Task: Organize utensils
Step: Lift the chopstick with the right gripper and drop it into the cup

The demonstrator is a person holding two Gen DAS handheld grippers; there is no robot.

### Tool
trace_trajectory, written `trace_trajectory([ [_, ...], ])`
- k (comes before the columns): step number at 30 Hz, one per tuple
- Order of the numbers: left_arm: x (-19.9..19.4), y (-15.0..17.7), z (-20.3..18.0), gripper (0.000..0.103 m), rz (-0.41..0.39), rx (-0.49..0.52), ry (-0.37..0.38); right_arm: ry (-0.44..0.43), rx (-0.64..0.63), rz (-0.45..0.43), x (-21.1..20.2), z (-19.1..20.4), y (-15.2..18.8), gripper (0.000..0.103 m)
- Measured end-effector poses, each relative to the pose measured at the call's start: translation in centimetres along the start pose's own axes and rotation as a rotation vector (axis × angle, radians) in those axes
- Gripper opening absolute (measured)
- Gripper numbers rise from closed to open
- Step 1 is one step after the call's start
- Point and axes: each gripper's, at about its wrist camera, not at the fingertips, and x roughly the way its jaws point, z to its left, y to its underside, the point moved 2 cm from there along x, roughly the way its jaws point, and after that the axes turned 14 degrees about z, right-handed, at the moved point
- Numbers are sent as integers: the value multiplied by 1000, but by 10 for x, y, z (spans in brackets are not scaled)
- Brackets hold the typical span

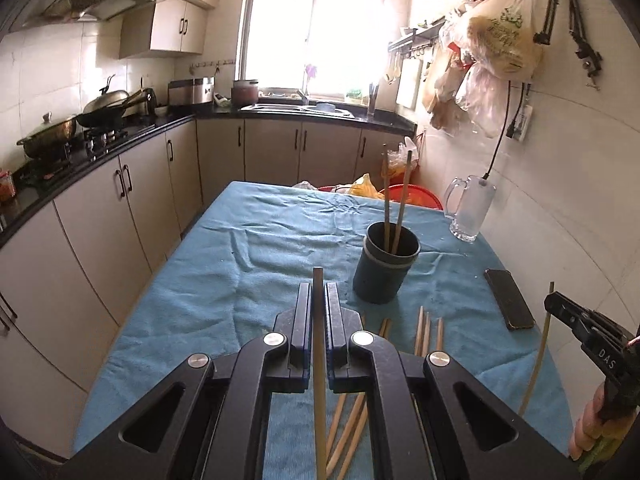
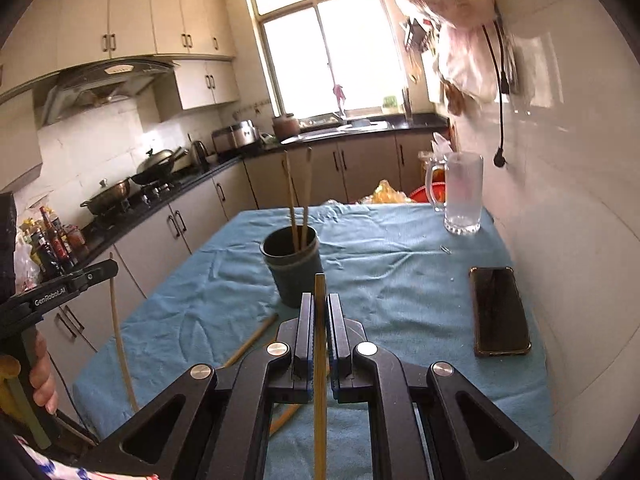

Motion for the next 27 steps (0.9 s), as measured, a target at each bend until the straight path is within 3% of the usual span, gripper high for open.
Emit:
trace_trajectory([
  [15, -50, -15, -23, 5, -91, 80, 56, -65, -47, -98, -38, 20, -18, 6],
  [27, -41, -48, 6, 5, -70, -33, 122, -114, -31, -135, -50, 21, -50, 6],
])
